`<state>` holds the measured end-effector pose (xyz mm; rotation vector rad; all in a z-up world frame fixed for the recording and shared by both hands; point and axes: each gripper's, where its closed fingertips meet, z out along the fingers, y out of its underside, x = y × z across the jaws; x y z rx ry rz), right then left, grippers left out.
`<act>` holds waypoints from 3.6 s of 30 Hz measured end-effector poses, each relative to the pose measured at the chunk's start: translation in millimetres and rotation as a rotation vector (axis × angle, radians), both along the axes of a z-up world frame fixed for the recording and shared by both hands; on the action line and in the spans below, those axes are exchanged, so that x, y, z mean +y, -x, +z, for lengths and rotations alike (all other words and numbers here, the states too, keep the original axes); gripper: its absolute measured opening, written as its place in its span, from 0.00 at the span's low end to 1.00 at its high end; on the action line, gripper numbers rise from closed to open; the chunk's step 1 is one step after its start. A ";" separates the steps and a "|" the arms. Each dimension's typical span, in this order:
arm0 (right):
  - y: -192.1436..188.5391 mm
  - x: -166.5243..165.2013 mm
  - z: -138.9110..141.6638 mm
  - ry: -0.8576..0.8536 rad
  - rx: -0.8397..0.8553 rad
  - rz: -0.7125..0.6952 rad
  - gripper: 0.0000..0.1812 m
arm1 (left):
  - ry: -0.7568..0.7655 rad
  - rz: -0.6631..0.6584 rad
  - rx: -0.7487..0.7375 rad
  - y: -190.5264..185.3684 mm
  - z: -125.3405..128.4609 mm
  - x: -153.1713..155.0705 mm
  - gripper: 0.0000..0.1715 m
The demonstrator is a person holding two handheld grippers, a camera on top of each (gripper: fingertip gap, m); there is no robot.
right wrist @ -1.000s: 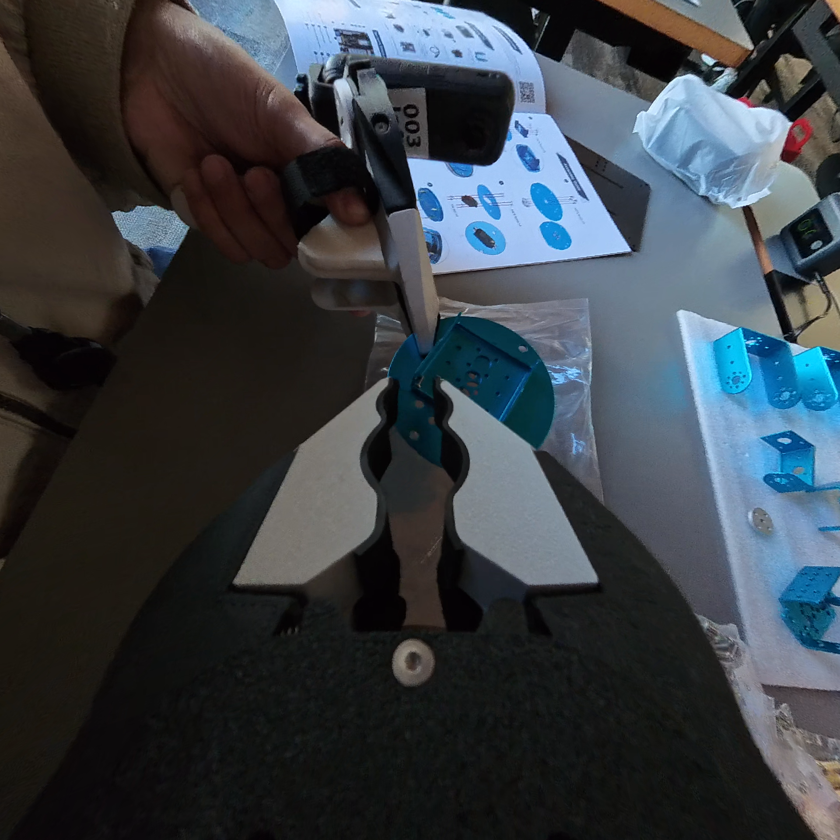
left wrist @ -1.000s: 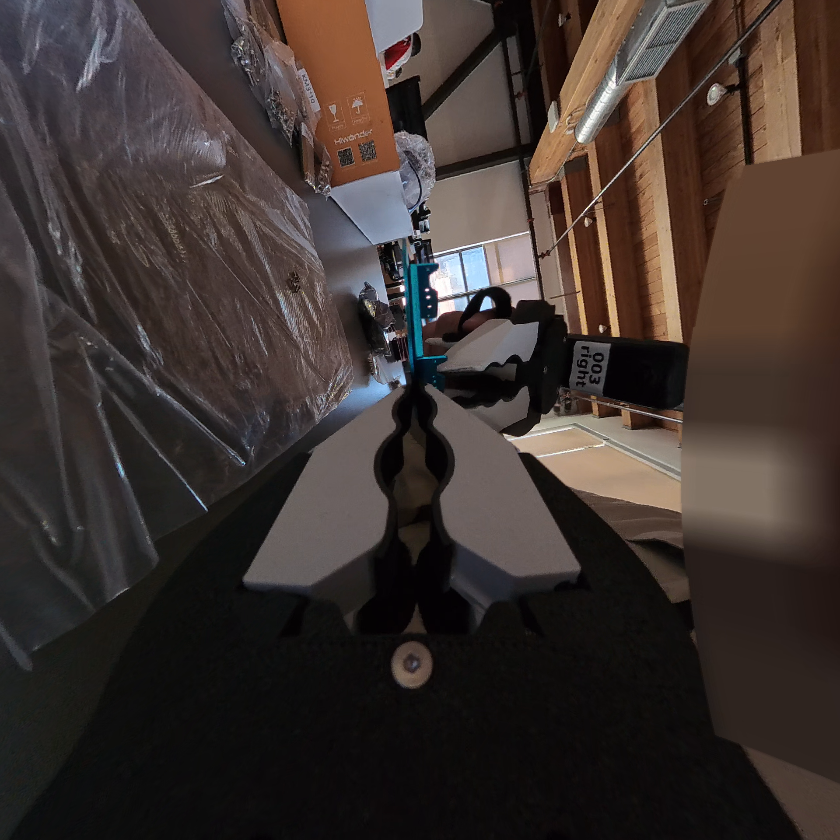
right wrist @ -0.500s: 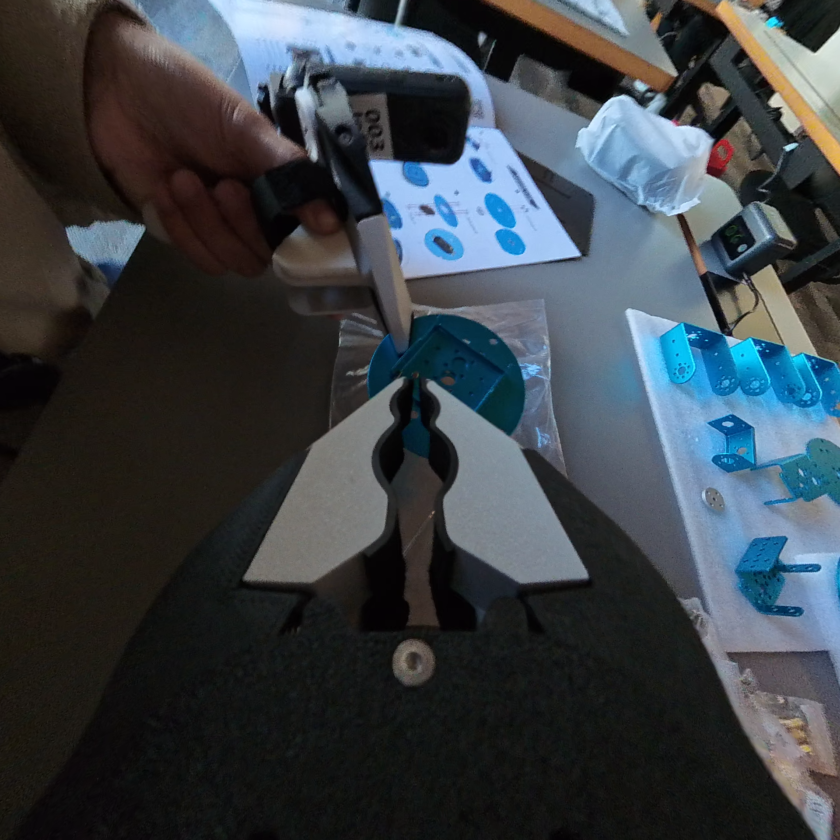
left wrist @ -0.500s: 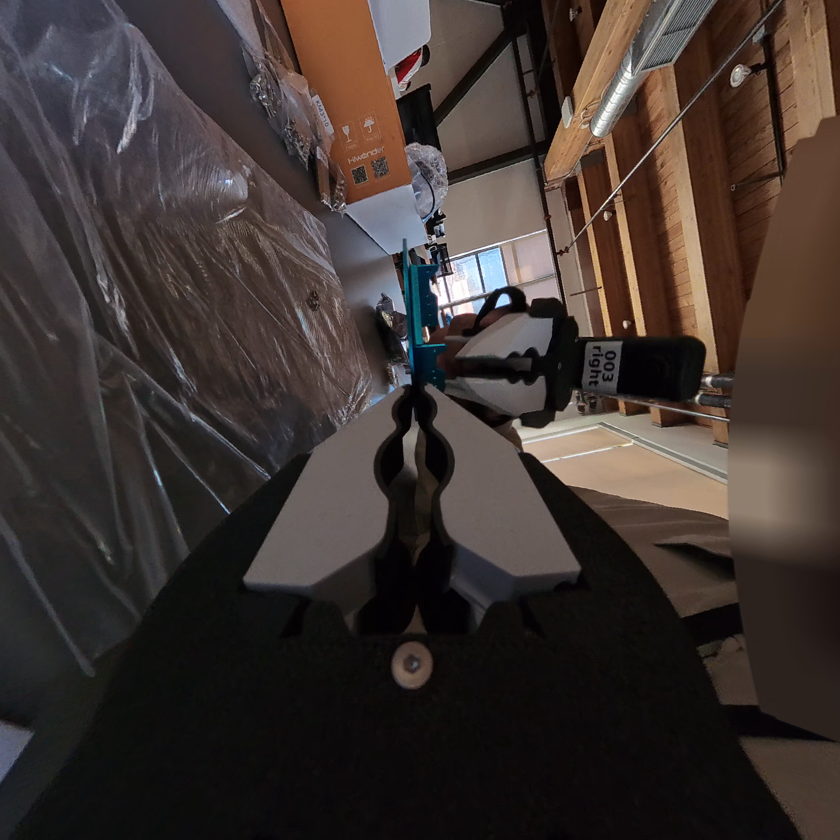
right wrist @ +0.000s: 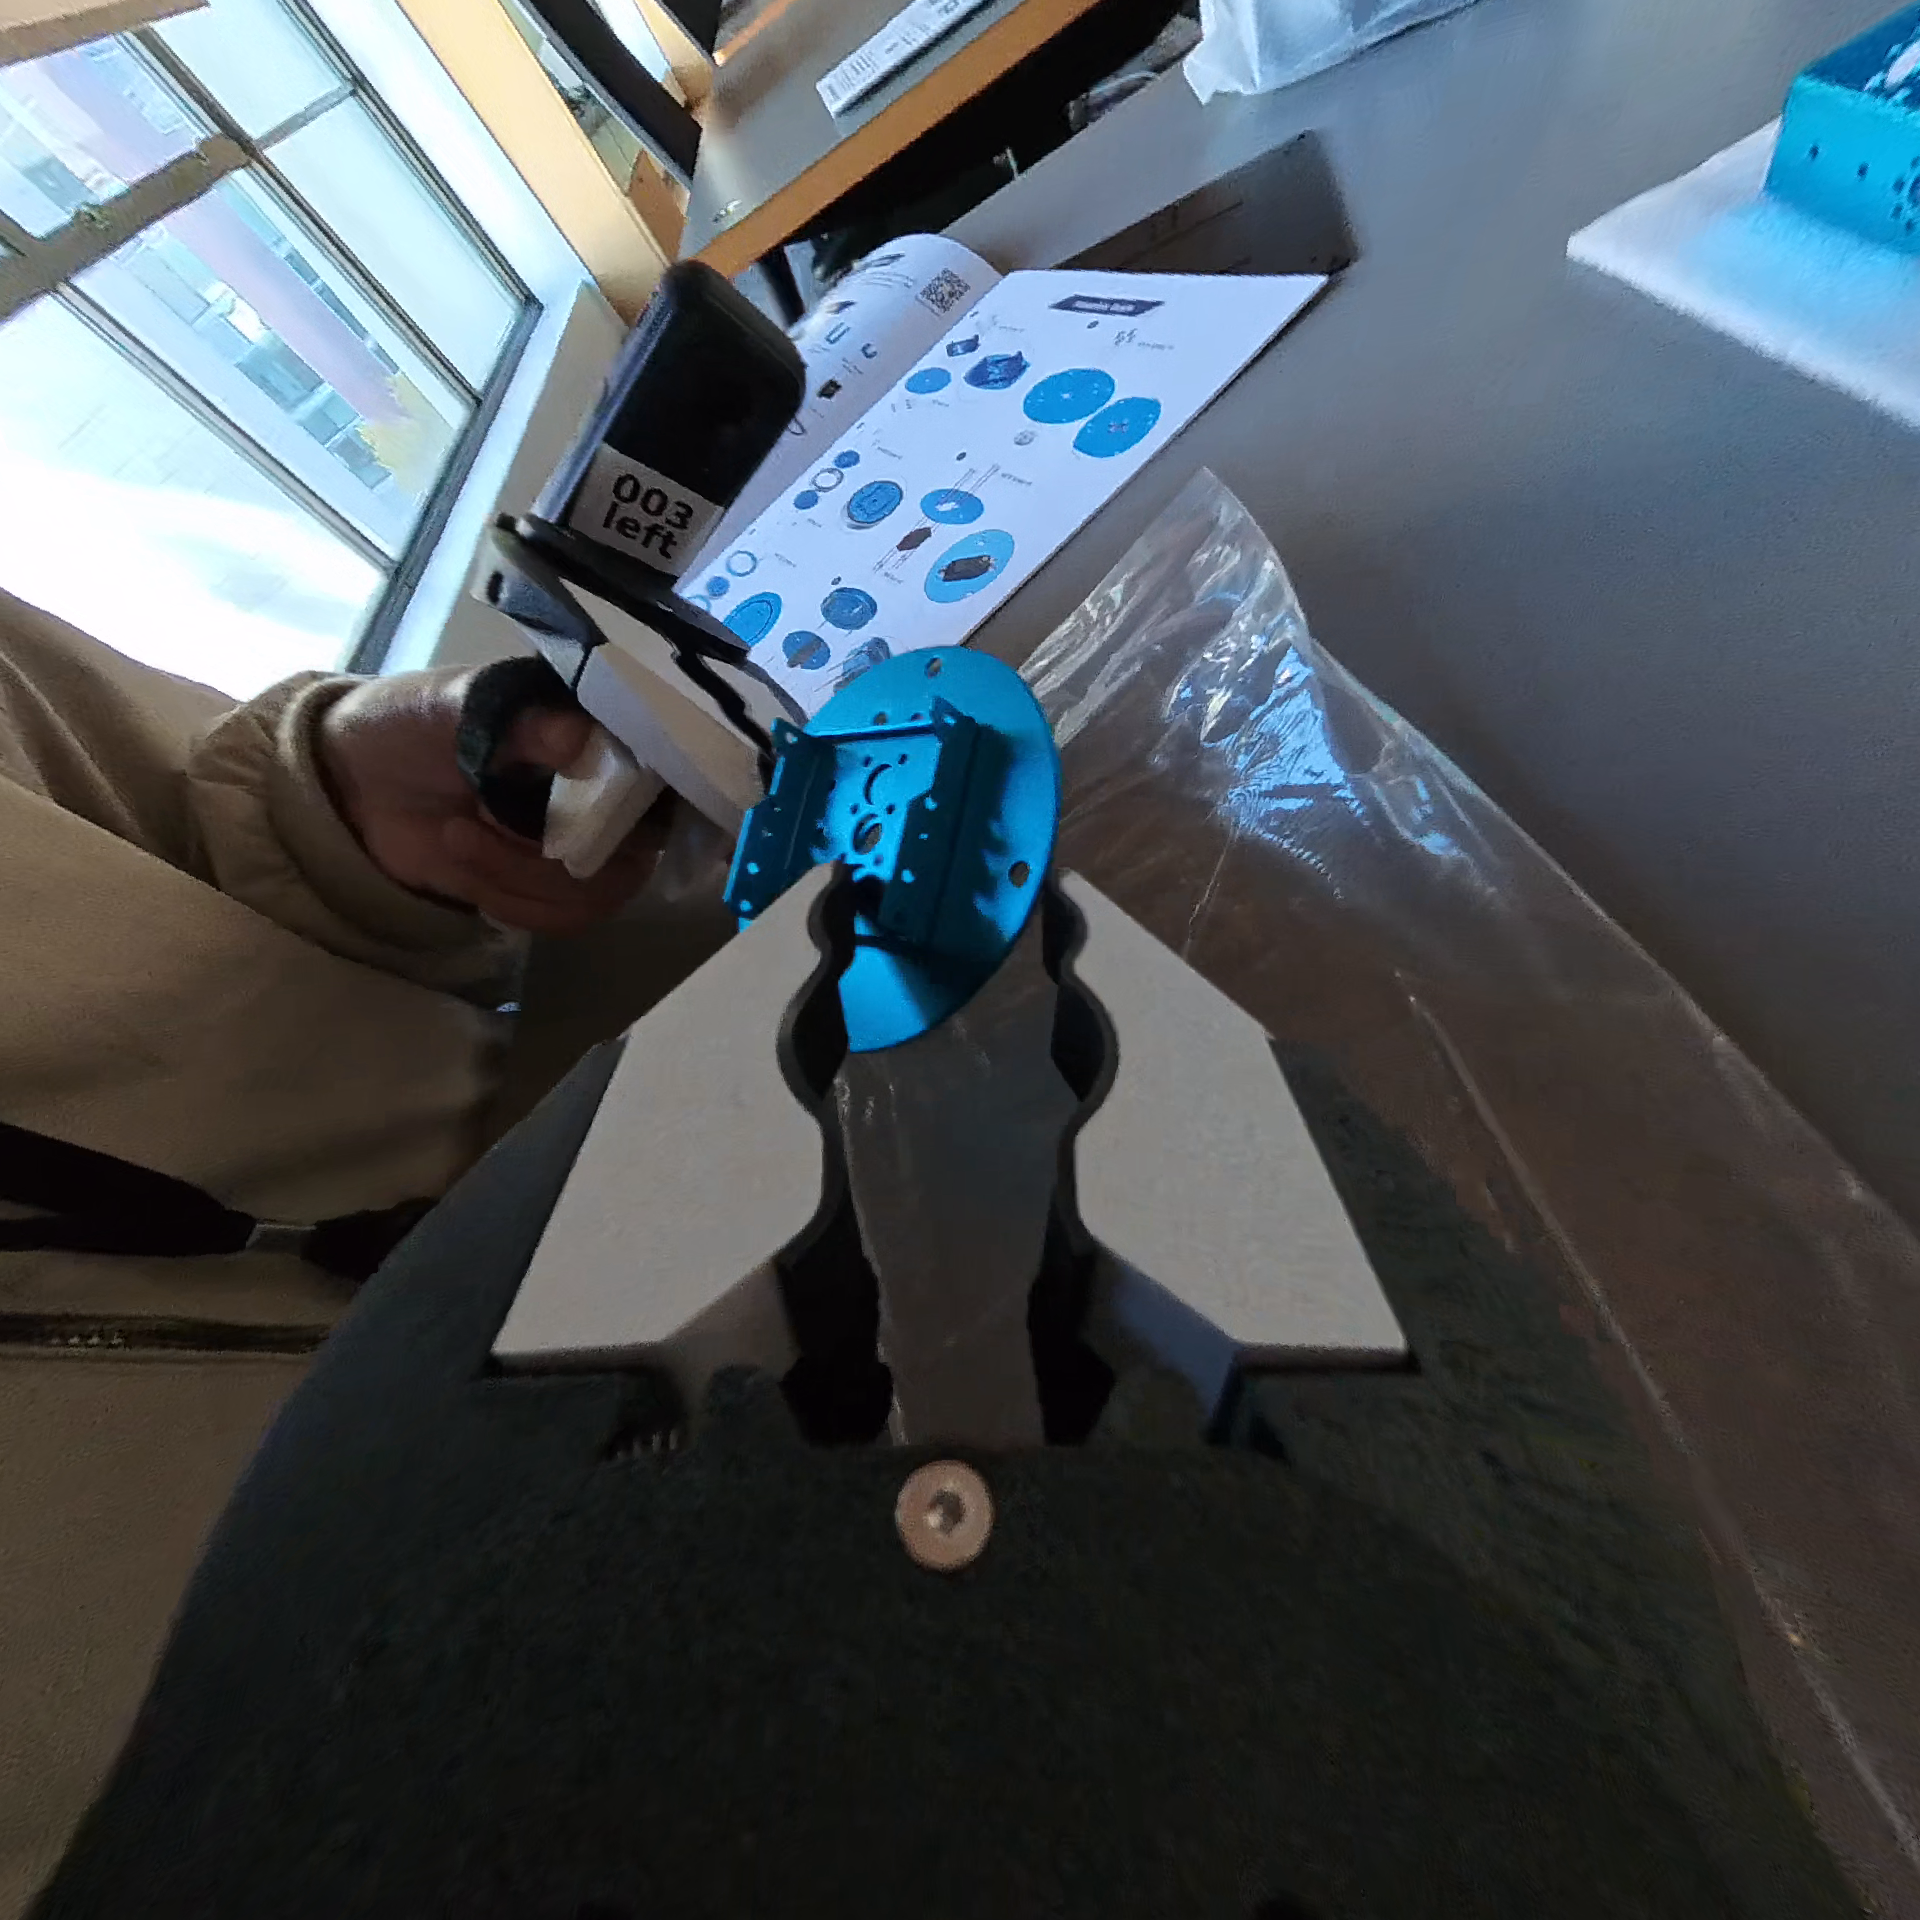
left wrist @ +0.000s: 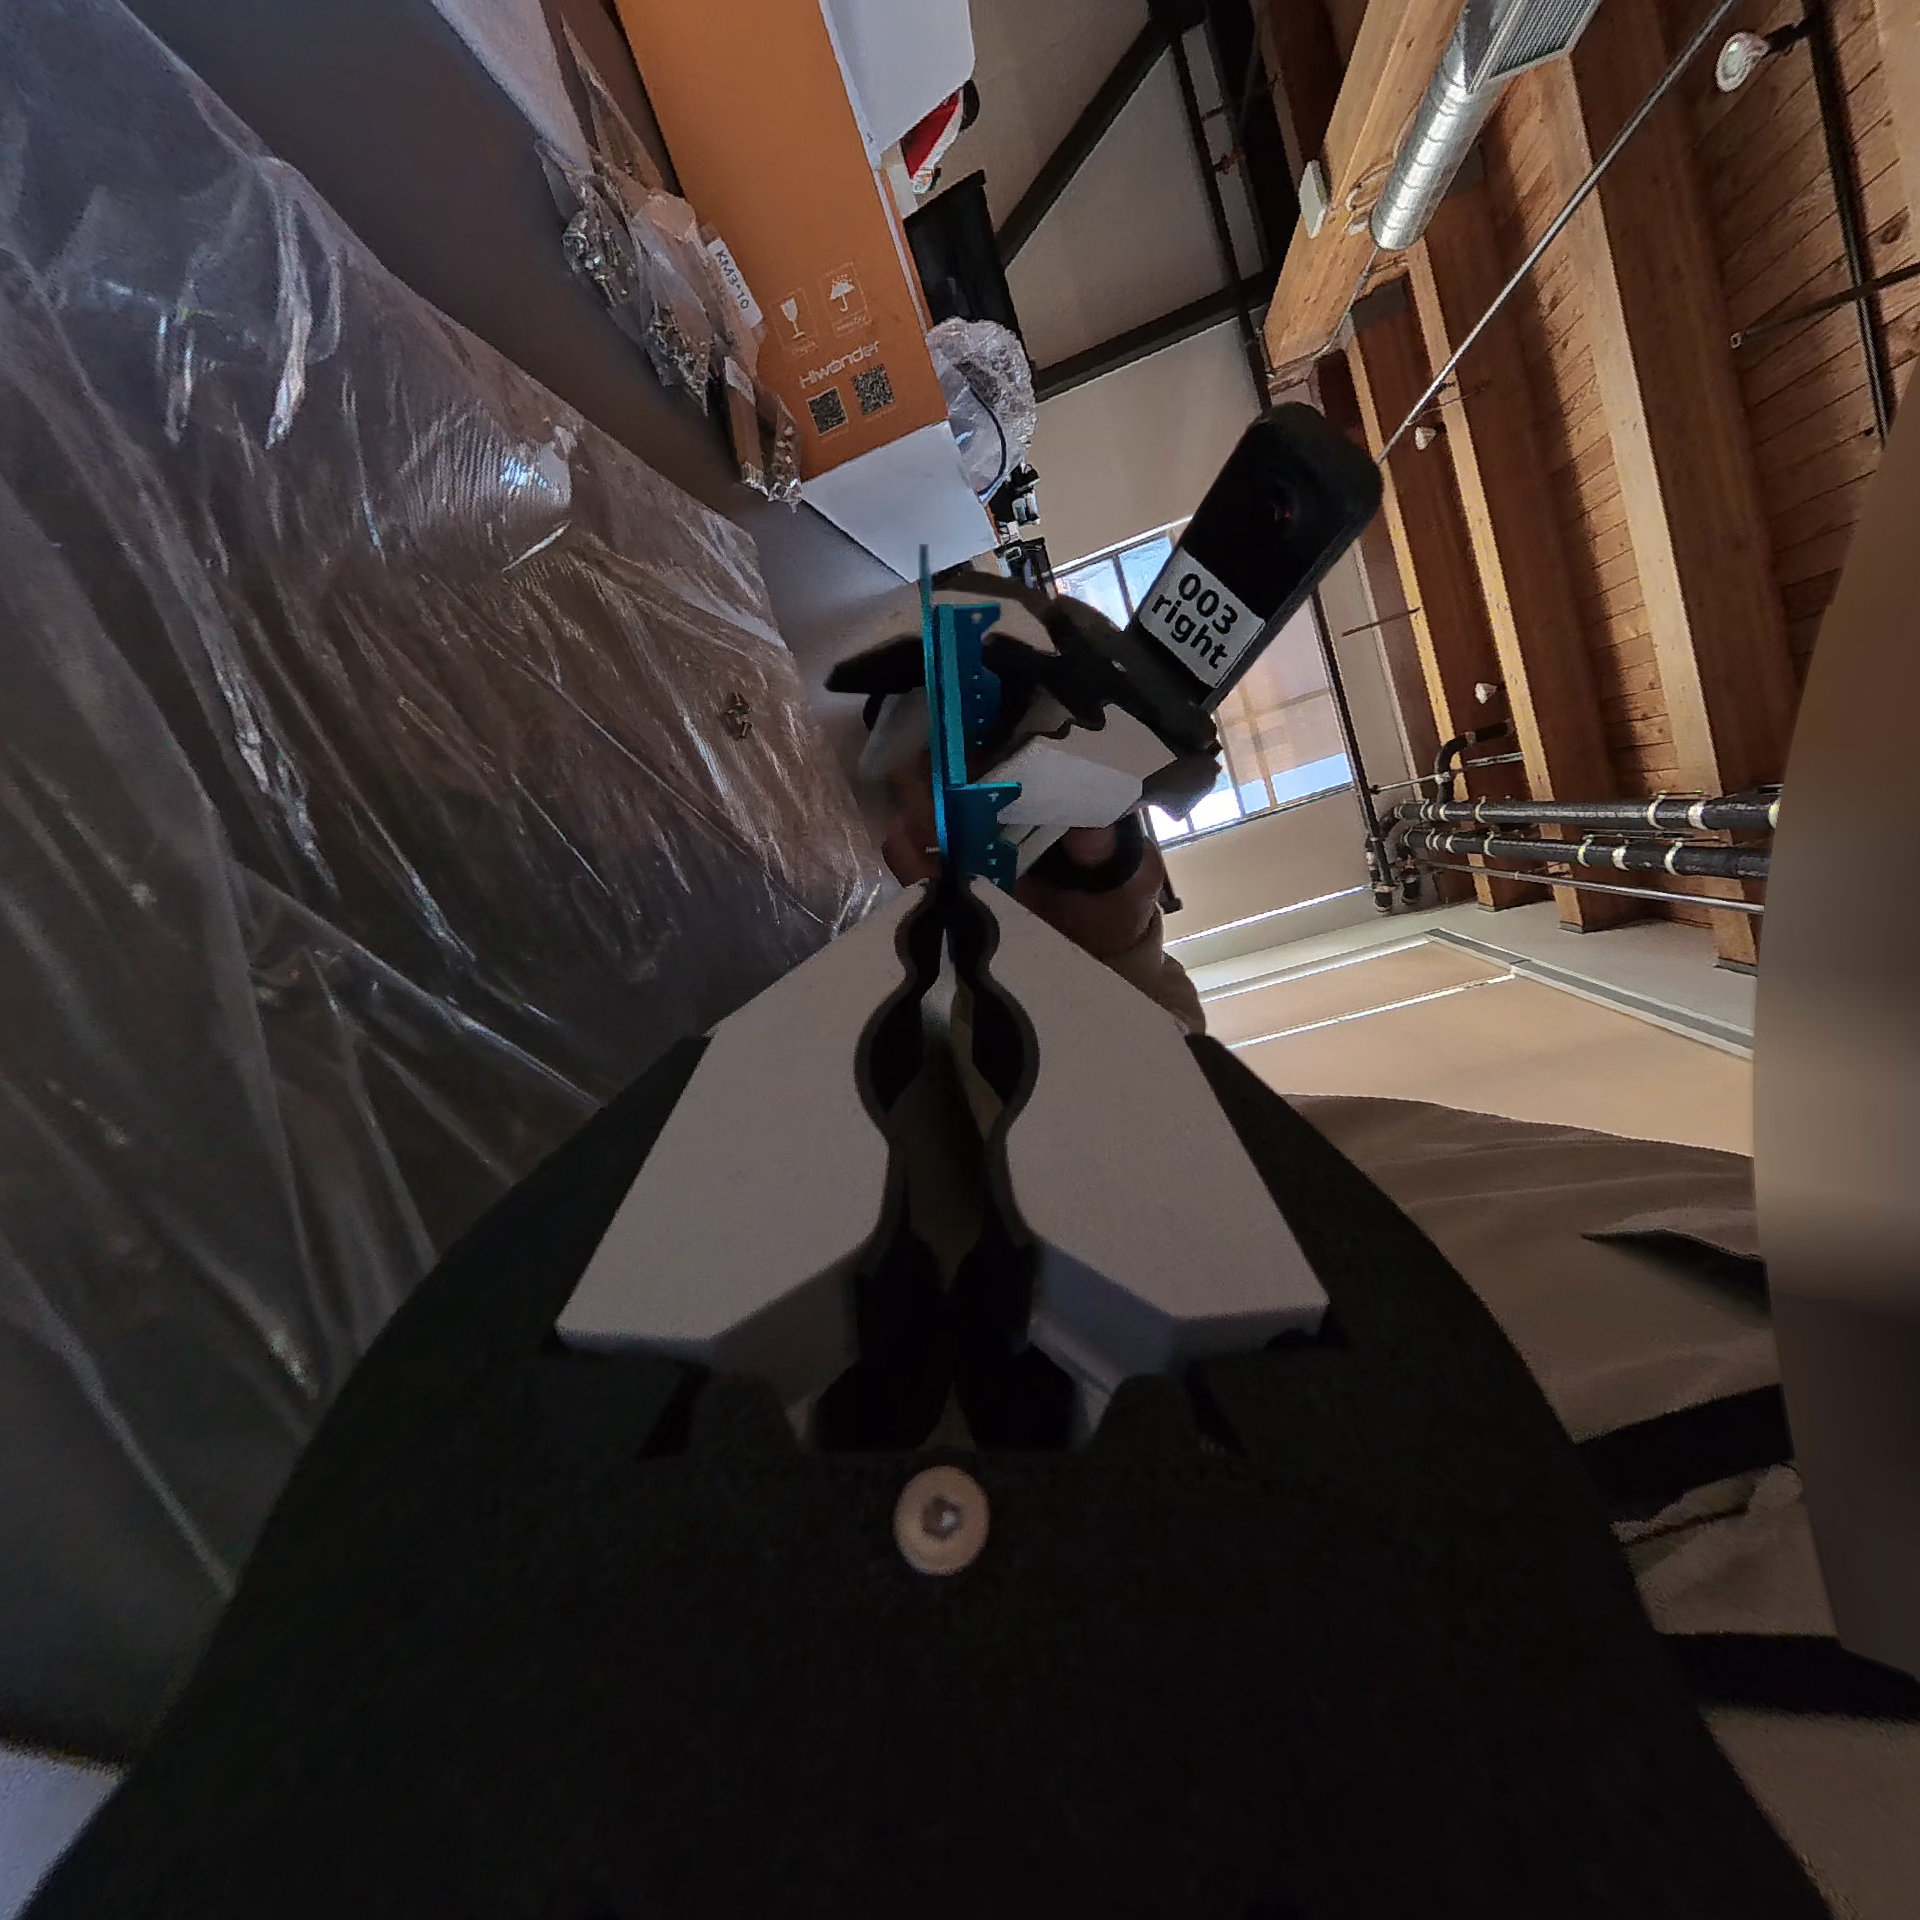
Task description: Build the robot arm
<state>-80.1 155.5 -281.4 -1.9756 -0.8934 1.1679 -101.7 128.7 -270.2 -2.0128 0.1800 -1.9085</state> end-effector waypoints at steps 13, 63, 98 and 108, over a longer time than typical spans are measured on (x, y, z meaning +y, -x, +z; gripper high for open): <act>-10.4 22.3 46.8 -0.204 0.037 -0.135 0.17 | -0.267 -0.025 -0.004 -6.9 40.6 23.8 0.00; -21.9 35.3 55.6 -0.376 0.159 -0.065 0.12 | -0.799 -0.183 0.140 -34.2 46.6 47.2 0.00; 2.6 7.9 35.5 0.152 -0.136 0.316 0.16 | -0.371 -0.057 -0.010 -15.0 30.0 11.0 0.00; -5.5 2.4 82.6 -0.284 -0.159 0.164 0.26 | -0.136 0.030 -0.222 0.4 31.3 -12.0 0.00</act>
